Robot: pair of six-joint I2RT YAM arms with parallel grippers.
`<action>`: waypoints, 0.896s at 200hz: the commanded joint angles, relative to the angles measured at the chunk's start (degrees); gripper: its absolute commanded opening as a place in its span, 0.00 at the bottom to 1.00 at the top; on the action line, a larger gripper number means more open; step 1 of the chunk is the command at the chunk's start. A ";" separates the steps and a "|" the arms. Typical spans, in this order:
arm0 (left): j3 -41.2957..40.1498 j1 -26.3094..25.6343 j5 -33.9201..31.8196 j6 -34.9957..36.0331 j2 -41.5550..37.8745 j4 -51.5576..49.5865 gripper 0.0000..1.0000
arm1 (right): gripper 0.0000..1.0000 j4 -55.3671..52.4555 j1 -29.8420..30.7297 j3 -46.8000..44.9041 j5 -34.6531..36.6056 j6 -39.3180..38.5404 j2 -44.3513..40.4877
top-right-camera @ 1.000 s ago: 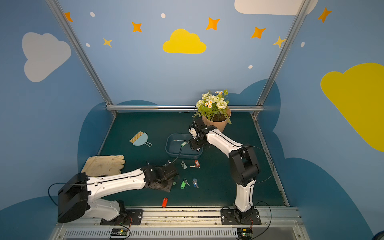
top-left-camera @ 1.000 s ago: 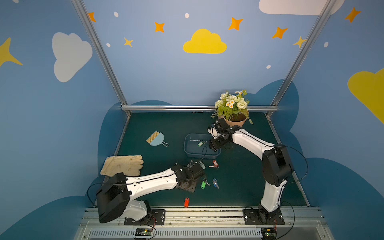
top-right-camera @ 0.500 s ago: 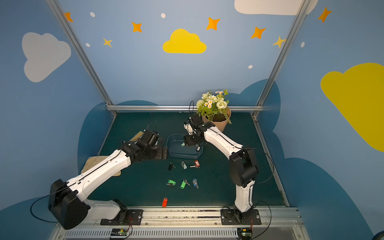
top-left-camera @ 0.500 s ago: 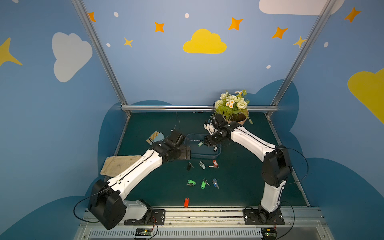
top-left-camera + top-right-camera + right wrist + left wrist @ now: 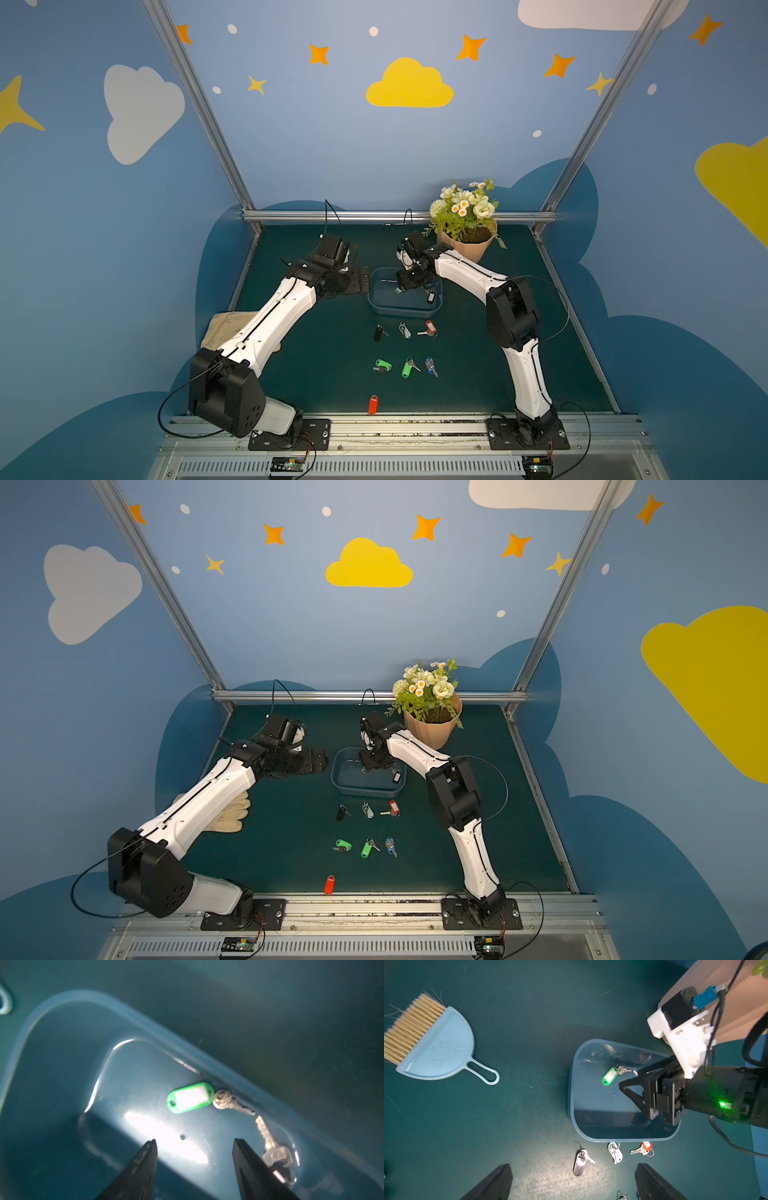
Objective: Take the keys out of the storage box
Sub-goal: Pick up the key from the storage box.
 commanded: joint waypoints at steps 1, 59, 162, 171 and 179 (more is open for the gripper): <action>1.75 1.04 1.95 1.73 0.58 -1.57 0.99 | 0.63 -0.47 -0.58 3.79 1.42 0.99 2.41; 3.23 2.44 2.59 2.71 2.37 -2.14 0.99 | 0.57 -0.32 -0.80 9.12 -0.02 -0.59 7.85; 4.49 3.22 2.72 2.97 3.59 -2.44 0.99 | 0.21 0.73 -1.38 8.94 -1.62 -3.91 9.39; 4.44 3.22 2.52 3.06 3.51 -2.62 0.99 | 0.17 0.80 -1.41 8.75 -1.58 -4.03 9.13; 4.33 3.31 2.43 3.14 3.34 -2.70 0.99 | 0.13 0.85 -1.38 8.58 -1.83 -4.28 8.81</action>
